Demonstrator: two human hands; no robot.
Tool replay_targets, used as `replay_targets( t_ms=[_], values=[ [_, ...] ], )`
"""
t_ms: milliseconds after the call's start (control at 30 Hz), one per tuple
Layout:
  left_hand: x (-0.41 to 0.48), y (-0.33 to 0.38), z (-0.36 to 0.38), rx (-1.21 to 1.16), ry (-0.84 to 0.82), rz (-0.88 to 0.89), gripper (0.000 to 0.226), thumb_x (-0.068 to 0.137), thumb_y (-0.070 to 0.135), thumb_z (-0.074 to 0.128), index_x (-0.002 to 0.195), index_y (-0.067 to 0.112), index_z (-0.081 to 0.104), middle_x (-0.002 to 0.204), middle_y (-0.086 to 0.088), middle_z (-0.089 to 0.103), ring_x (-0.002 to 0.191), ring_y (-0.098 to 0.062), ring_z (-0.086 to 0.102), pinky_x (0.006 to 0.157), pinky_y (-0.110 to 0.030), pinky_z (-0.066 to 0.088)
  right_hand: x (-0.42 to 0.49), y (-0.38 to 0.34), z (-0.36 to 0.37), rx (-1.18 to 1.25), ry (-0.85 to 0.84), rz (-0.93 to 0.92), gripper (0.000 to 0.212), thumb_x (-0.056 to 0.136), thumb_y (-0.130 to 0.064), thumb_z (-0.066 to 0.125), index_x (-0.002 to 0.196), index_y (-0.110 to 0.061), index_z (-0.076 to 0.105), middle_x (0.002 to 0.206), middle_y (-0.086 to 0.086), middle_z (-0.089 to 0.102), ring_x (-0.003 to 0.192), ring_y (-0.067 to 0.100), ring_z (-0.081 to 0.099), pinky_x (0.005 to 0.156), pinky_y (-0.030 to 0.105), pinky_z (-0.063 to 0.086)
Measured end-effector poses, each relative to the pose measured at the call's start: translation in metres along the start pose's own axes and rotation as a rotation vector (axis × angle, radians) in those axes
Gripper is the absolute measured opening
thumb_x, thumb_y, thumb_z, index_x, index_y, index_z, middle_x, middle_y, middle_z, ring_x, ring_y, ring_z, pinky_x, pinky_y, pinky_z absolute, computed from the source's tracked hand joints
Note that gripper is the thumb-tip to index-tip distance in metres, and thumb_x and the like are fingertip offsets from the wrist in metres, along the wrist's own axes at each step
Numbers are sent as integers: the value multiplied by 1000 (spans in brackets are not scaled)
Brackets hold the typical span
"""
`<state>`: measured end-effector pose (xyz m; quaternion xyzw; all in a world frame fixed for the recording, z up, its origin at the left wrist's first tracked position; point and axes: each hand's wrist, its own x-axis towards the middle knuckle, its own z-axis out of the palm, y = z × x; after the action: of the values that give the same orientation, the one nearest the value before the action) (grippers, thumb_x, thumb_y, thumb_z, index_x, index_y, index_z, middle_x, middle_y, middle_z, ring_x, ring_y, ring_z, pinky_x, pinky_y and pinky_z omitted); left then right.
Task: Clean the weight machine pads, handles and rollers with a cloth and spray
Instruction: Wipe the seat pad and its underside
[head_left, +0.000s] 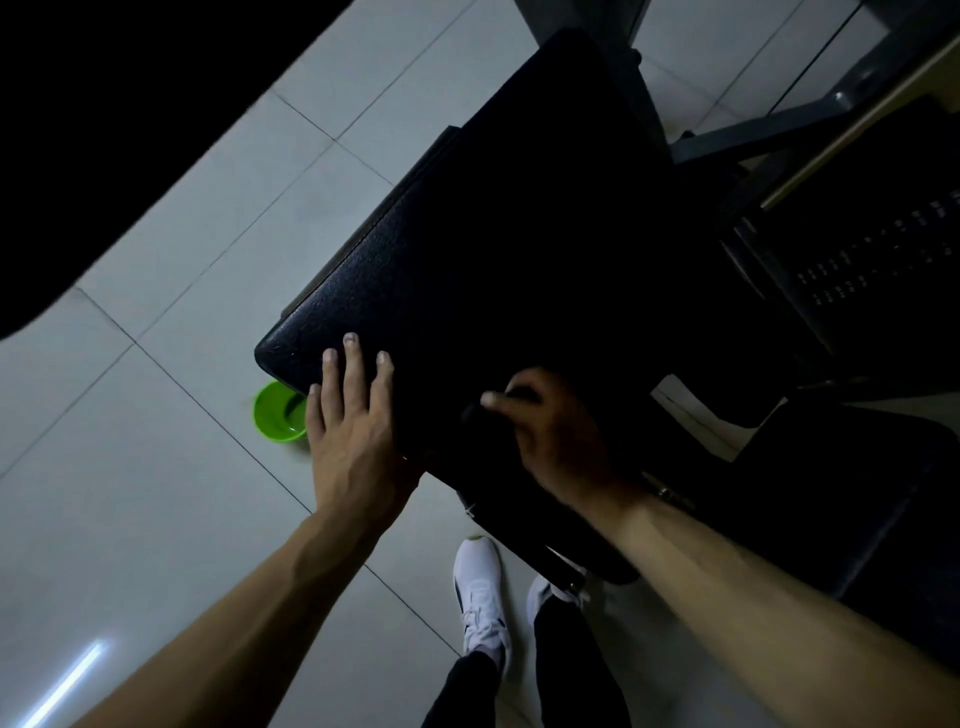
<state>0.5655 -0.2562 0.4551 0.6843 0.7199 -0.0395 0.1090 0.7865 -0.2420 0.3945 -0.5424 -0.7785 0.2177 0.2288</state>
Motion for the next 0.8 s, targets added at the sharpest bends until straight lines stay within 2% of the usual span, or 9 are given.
replay_targets(
  t_ms=[100,167,300,367,433,533,633,700,800],
  values=[
    [-7,5,6,-52,19,8,121,68,44,91,162,14,21,171,-15,-5,158,-36,-7,125,-57,11,50,39,-23,40,193,311,42,93,-2,60,131,-16,71,118,15,58,108,33,60,97,27,45],
    [-18,15,16,-60,22,57,118,68,45,90,161,16,24,172,-13,-4,158,-35,-5,126,-56,11,49,36,-19,60,217,411,43,93,1,61,132,-16,70,122,15,57,112,33,58,100,19,37],
    [-34,37,34,-13,-29,175,121,62,43,93,161,21,27,172,-9,-1,158,-36,-3,125,-56,16,-38,-9,1,-4,33,183,38,97,-22,50,127,-22,72,124,11,59,113,28,57,101,18,37],
    [-35,43,40,15,-38,178,116,64,43,92,160,22,30,172,-10,1,157,-38,-3,124,-59,17,-77,-17,0,8,-89,126,37,89,-19,56,122,-29,71,125,6,58,113,29,59,95,28,52],
    [-34,47,43,36,-39,180,108,69,45,88,158,22,33,172,-12,2,157,-40,-2,124,-60,16,-87,-5,-6,30,-126,83,43,83,-10,60,121,-28,70,123,6,57,112,31,61,88,36,59],
    [-31,47,45,41,-42,174,102,73,51,83,157,22,34,171,-13,2,157,-41,-2,124,-61,13,-42,29,-17,15,44,205,42,93,-8,50,126,-19,72,127,13,58,115,29,58,99,30,52],
    [-33,46,46,19,-40,179,102,74,53,82,158,21,33,171,-14,1,157,-41,-4,124,-61,10,4,60,-28,154,231,454,44,90,4,52,127,-9,71,129,19,55,117,33,57,101,4,35],
    [-33,47,47,28,-45,171,104,72,53,83,158,21,33,171,-13,1,157,-40,-4,125,-60,10,-1,54,-25,139,210,410,45,87,8,54,125,-8,73,126,18,57,115,29,56,100,5,34],
    [-34,50,48,27,-20,152,101,75,50,82,158,19,33,171,-14,3,157,-40,-2,125,-60,11,-73,32,-8,35,37,272,49,79,7,62,120,-19,76,121,12,59,111,25,54,99,22,40]
  ],
)
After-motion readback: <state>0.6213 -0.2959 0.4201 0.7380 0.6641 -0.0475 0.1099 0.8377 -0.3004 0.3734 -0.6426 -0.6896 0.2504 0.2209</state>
